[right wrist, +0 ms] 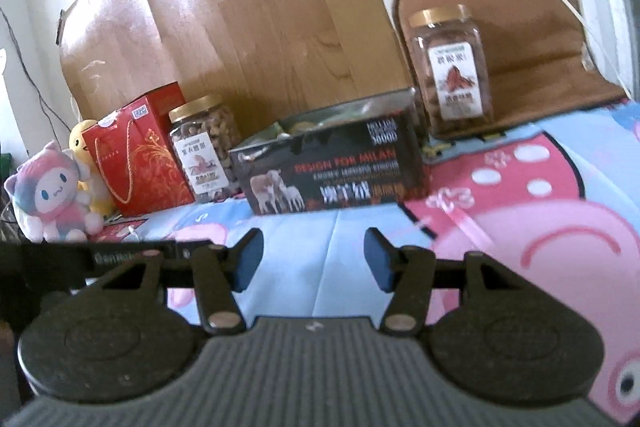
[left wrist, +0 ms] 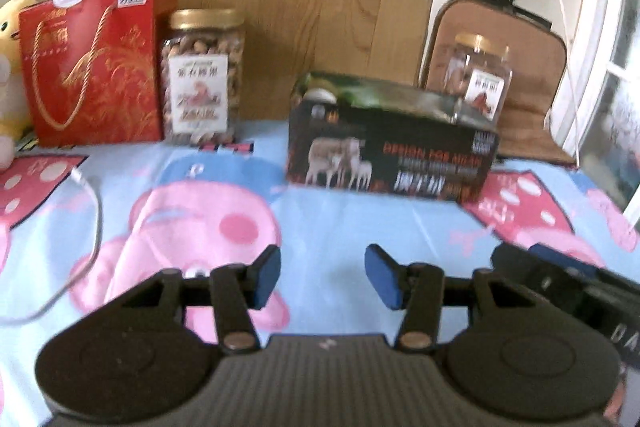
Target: Organize snacks
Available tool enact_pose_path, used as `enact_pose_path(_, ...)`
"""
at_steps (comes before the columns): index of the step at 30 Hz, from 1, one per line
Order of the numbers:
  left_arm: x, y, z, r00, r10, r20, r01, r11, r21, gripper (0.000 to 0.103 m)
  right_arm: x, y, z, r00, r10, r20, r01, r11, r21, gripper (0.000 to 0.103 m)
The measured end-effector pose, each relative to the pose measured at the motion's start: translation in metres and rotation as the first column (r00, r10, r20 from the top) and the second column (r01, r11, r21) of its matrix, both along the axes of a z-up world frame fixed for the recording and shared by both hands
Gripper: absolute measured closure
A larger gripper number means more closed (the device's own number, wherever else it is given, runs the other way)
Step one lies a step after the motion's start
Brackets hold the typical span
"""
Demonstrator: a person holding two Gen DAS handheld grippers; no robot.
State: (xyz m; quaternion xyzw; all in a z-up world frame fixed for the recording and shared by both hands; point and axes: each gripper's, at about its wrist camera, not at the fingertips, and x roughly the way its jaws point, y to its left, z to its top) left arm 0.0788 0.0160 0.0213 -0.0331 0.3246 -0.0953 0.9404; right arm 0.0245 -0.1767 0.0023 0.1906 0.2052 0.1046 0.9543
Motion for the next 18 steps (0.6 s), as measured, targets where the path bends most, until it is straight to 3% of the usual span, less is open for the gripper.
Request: enact_pose_path(18,-0.038,-0.01,-0.028,0.999,0.001,0.042,-0.005,0.996,0.093,0.05,-0.036,0.002,-0.013,0.998,-0.055,-0.029,0.056,0.998,0.033,0.041)
